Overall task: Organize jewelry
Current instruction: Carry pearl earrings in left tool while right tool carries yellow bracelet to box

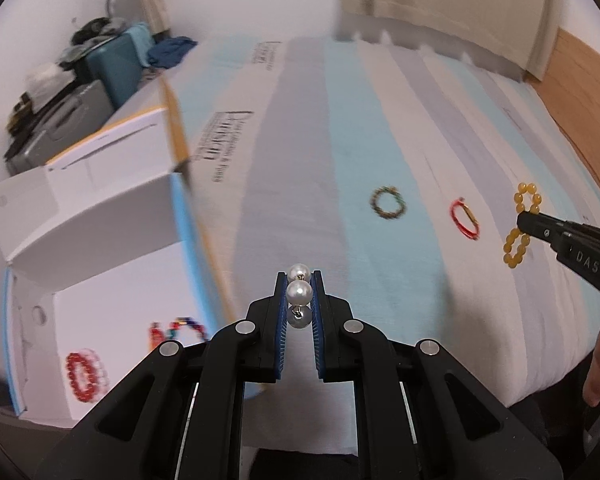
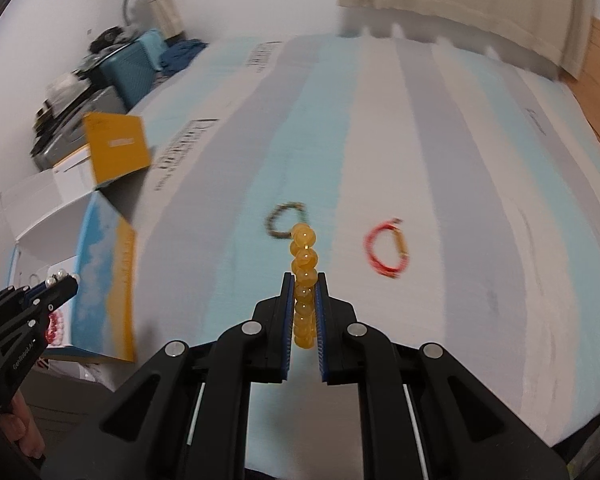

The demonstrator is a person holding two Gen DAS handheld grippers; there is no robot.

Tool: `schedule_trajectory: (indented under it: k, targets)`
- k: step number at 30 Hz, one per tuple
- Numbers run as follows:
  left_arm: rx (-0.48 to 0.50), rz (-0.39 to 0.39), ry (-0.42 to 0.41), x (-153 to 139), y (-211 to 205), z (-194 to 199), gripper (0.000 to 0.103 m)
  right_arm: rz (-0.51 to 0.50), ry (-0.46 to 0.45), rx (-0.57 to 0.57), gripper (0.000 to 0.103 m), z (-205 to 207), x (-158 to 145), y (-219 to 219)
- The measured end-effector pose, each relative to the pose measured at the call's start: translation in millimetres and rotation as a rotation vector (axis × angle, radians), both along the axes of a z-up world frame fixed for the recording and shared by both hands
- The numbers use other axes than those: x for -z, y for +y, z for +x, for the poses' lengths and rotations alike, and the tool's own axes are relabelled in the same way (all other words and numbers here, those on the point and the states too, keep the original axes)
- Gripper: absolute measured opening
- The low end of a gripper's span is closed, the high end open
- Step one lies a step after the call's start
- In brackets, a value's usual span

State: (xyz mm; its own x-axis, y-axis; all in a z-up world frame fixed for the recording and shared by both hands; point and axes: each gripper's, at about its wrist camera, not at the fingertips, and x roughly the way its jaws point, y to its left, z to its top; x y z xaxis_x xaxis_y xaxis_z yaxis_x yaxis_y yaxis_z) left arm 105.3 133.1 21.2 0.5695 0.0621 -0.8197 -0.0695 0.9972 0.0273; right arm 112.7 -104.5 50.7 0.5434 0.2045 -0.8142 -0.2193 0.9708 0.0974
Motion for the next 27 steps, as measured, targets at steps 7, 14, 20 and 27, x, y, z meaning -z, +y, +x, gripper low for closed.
schedule_trajectory:
  k: [7, 14, 20, 27]
  targets:
    - [-0.086, 0.0, -0.021, -19.5, 59.0, -20.8, 0.01, 0.008, -0.024, -0.102, 0.009, -8.8, -16.4, 74.0]
    - [-0.172, 0.002, -0.011, -22.0, 118.6, -42.3, 0.01, 0.012, -0.039, -0.199, 0.009, -26.4, -27.8, 149.6]
    - [-0.243, -0.005, 0.0, -16.0, 164.5, -62.5, 0.01, 0.016, -0.043, -0.276, 0.009, -43.6, -30.6, 205.9]
    - [-0.32, -0.017, 0.042, 3.1, 210.4, -83.0, 0.01, 0.007, -0.01, -0.373, 0.009, -62.9, -17.0, 270.6]
